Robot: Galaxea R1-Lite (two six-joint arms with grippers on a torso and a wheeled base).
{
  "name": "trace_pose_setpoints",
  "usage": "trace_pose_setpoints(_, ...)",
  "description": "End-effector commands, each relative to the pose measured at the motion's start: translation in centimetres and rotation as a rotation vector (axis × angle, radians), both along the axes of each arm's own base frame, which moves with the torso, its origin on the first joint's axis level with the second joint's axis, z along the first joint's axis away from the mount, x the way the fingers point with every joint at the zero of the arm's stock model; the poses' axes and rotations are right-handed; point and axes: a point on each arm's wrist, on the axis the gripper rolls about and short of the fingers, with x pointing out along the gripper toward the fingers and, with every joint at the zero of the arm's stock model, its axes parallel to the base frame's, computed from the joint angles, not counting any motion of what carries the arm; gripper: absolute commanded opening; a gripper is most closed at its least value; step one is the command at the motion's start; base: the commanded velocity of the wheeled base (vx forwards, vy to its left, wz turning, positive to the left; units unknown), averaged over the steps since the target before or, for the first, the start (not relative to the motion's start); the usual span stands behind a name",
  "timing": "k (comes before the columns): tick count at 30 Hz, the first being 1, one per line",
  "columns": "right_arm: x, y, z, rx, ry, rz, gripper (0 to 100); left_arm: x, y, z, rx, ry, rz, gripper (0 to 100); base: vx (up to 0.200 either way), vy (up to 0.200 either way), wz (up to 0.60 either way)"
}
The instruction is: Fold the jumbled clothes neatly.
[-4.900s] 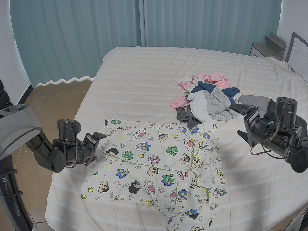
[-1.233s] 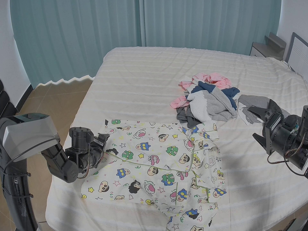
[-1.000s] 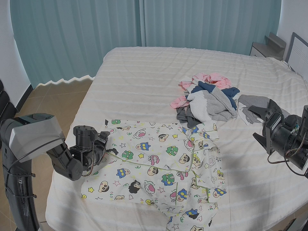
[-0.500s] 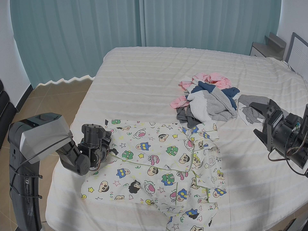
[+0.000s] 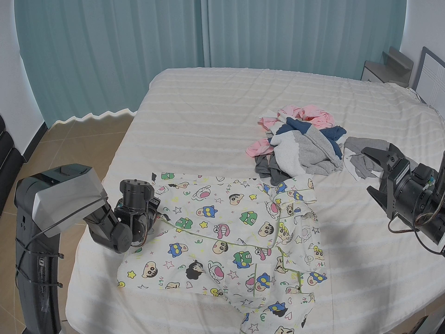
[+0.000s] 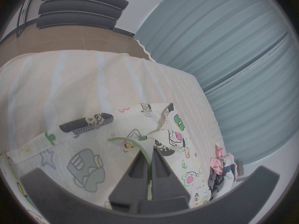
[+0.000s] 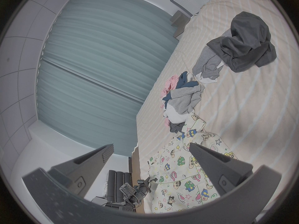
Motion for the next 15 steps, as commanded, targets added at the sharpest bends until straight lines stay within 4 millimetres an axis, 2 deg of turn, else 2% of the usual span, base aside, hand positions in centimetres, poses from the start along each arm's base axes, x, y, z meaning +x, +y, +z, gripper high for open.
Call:
trace_pose_setpoints(1, -0.3, 0.0, 0.3, 0.005, -0.014, 0.005, 100, 0.0, 0.0, 1.1, 0.039, -0.025, -0.002, 0, 0.000, 0.000, 0.00)
trace_pose_setpoints(3, -0.3, -0.1, 0.3, 0.005, -0.012, 0.005, 100, -0.1, 0.1, 1.8, 0.088, -0.038, -0.001, 0, 0.000, 0.000, 0.00)
trace_pose_setpoints(8, -0.3, -0.1, 0.1, 0.003, -0.008, 0.005, 100, -0.3, -0.1, 2.2, 0.187, -0.046, 0.004, 0, 0.000, 0.000, 0.00)
trace_pose_setpoints(15, -0.5, -0.1, -0.1, -0.008, 0.000, 0.006, 100, -3.0, -0.4, 1.3, 0.331, -0.110, -0.081, 0, 0.000, 0.000, 0.00)
